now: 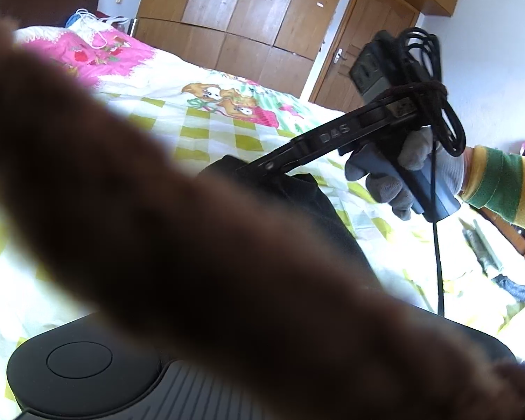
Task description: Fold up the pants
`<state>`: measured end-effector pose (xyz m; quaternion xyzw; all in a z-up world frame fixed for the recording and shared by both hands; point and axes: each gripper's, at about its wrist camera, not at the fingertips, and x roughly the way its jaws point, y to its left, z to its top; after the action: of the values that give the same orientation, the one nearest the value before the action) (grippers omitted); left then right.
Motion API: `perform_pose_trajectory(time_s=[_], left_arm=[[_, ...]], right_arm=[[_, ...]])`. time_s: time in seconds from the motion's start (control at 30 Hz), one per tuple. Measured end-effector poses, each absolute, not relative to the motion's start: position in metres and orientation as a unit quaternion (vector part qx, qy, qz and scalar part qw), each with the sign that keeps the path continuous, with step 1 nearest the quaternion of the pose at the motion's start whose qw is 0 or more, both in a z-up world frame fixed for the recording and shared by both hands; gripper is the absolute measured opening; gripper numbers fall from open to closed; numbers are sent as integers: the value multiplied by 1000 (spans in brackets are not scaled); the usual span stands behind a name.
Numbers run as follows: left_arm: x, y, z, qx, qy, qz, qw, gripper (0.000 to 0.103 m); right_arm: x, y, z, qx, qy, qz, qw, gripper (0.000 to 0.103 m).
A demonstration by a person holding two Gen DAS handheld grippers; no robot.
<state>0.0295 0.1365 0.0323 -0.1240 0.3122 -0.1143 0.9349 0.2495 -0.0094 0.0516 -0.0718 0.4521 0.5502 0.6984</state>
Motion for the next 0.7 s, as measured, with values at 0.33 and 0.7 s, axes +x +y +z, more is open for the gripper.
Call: perform_pose_trajectory(time_s=[0.33,0.7], left_arm=[[18,130,59,-151,262,-141,943,7],[18,181,20,-224,284,-58,930,7]], right_arm=[[193,-65,119,15,386,477,790,30],[200,29,71,-21,403,457,793,30]])
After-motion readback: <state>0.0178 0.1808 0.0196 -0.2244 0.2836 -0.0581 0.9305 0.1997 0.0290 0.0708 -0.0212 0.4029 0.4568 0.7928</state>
